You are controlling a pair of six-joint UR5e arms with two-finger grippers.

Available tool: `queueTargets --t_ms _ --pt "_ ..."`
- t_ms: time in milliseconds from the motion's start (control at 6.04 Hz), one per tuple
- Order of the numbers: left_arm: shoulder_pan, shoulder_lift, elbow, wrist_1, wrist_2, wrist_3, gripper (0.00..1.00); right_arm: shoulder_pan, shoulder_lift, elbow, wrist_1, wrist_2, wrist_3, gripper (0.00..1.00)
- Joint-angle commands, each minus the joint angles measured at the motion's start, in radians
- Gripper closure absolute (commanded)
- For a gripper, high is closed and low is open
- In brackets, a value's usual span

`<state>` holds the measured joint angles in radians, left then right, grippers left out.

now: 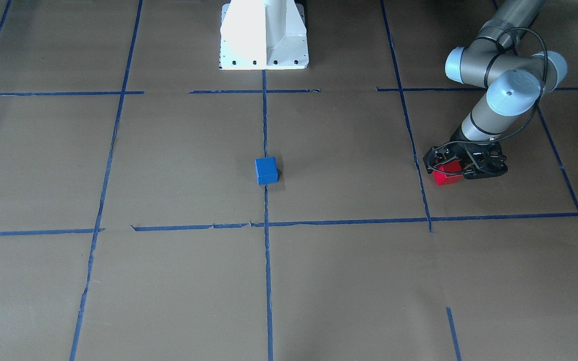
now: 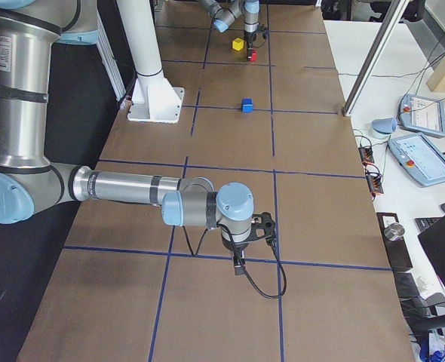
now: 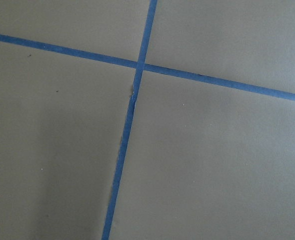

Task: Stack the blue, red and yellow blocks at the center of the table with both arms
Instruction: 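Close the left gripper on the red cube and lift it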

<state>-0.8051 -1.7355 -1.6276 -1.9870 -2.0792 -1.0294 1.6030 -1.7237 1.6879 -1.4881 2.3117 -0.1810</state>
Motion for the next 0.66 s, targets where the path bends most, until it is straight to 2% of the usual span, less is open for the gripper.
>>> queueTargets --t_ms 0,166,331,497 --pt "0.0 -0.012 -0.038 0.011 -0.005 0.002 0.84 0.0 0.001 0.0 0.0 0.0 0.0 0.0" --pt "-0.002 -0.03 -0.082 0.02 -0.002 -0.009 0.87 0.0 0.0 0.0 0.0 0.002 0.001 0.0" --pt "-0.002 -0.103 -0.093 0.057 0.001 -0.014 0.87 0.0 -0.002 0.0 0.002 0.002 0.002 0.0" --pt "0.009 -0.263 -0.092 0.281 0.007 -0.011 0.87 0.0 -0.013 0.0 0.002 0.002 0.002 0.0"
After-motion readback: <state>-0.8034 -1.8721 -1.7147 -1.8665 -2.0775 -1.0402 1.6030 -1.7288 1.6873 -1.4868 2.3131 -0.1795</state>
